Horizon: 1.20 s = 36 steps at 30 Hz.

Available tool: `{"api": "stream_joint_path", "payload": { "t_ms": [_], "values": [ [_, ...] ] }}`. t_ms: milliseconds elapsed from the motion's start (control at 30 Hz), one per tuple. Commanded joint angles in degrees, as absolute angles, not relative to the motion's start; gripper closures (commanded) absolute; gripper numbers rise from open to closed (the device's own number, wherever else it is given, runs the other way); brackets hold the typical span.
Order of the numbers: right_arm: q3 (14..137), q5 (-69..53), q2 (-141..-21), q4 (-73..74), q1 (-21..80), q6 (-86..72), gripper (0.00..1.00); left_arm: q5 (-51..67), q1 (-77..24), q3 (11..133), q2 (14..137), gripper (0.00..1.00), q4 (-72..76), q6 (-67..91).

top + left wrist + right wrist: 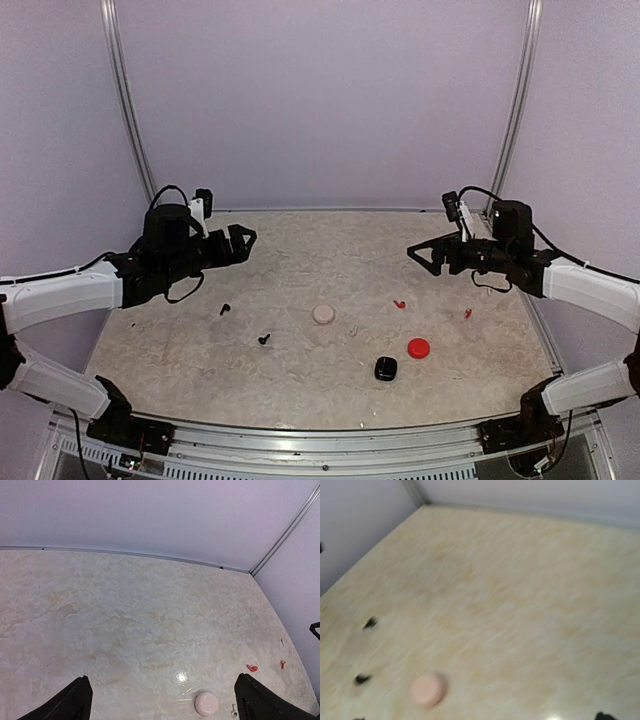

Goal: Insert the wireless bluetooth earbuds into the charging case
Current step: Pick up the charging case from the center of the board.

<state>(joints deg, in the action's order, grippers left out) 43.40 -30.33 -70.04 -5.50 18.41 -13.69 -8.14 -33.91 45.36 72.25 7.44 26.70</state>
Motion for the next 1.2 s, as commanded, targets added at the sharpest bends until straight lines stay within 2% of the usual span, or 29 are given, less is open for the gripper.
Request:
{"api": "stream_joint_path", "payload": {
  "t_ms": [0,333,567,767,967,1167],
  "values": [
    [43.04,-29.94,-67.83,3.03,24.11,-14.97,0.01,-9.43,-36.92,44.11,72.66,0.01,7.63,27.23],
    [43.08,-28.51,-66.91,21.84,38.60,-14.99,0.02,-7.44,-42.59,40.37,69.91,0.01,9.51,28.13],
    [43.05,-26.36,-69.53,28.34,45.70,-13.40,0.06,-4.66,-45.38,38.19,67.77,0.01,12.11,28.63],
    [46.78,-25.47,-77.70,31.83,47.36,-10.20,0.12,0.29,-47.42,38.16,68.21,0.01,13.85,26.51],
    [50.64,-23.69,-83.23,34.65,47.52,-10.21,0.13,3.26,-49.13,38.64,69.35,0.01,15.55,26.09],
    [59.11,-13.82,-87.62,42.28,50.05,-4.78,0.14,2.95,-49.31,39.74,70.96,0.01,15.82,25.48]
  ]
}}
